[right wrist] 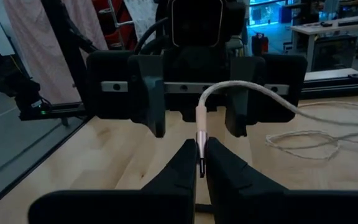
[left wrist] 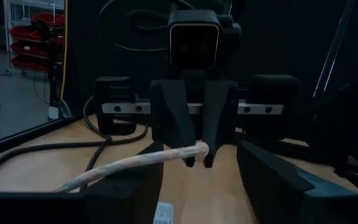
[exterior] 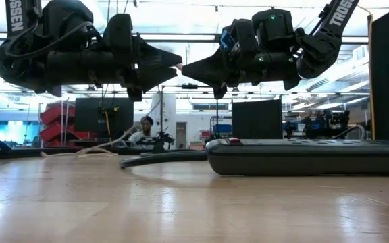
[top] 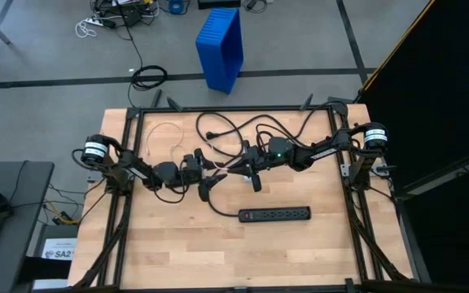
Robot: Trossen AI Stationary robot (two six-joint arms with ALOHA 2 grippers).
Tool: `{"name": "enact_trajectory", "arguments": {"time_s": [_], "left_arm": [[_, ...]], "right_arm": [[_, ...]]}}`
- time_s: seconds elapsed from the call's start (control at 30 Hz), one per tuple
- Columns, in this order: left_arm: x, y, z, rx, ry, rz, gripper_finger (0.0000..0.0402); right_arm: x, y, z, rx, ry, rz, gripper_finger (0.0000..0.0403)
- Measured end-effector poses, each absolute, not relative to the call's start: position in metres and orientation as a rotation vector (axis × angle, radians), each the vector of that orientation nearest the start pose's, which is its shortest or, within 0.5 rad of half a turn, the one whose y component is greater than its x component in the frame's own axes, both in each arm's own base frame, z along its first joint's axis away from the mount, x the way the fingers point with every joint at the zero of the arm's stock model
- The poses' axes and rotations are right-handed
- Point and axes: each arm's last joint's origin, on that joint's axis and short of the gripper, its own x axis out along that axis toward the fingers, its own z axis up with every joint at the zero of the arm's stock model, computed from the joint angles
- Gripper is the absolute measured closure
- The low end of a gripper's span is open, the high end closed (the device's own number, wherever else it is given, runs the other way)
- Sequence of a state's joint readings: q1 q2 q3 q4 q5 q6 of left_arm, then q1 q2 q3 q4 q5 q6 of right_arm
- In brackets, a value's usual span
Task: Insert USB
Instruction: Insert the pink charger cable into the white charger adapter
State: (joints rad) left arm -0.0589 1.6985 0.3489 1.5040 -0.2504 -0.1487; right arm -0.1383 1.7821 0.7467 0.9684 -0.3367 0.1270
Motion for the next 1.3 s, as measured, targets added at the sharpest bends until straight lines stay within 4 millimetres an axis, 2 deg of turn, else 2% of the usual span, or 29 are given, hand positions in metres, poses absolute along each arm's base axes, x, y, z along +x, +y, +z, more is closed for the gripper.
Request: {"name": "enact_trajectory", "arguments": {"time_s": [0.27, 0.47, 0.73, 0.9, 1.13, 1.3], "left_arm": [[0.261, -0.008, 0.155, -0.170, -0.174, 0.179, 0.0322], [0.260, -0.008, 0.156, -0.171, -0.181, 0.179, 0.0365], [0.269, -0.010, 0.160, -0.152, -0.172, 0.138, 0.0395], [0.272, -0.010, 0.159, -0.128, -0.148, 0.137, 0.0398], [0.255, -0.009, 0.157, -0.127, -0.160, 0.153, 0.0400], [0.238, -0.007, 0.157, -0.129, -0.153, 0.169, 0.0401]], "right_arm": [[0.345, -0.038, 0.175, 0.142, 0.077, 0.195, 0.0403], [0.345, -0.038, 0.175, 0.142, 0.076, 0.195, 0.0403], [0.344, -0.037, 0.174, 0.145, 0.085, 0.207, 0.0403], [0.344, -0.037, 0.172, 0.162, 0.104, 0.210, 0.0402], [0.340, -0.043, 0.173, 0.190, 0.177, 0.195, 0.0377], [0.329, -0.047, 0.187, 0.167, 0.253, 0.150, 0.0340]]}}
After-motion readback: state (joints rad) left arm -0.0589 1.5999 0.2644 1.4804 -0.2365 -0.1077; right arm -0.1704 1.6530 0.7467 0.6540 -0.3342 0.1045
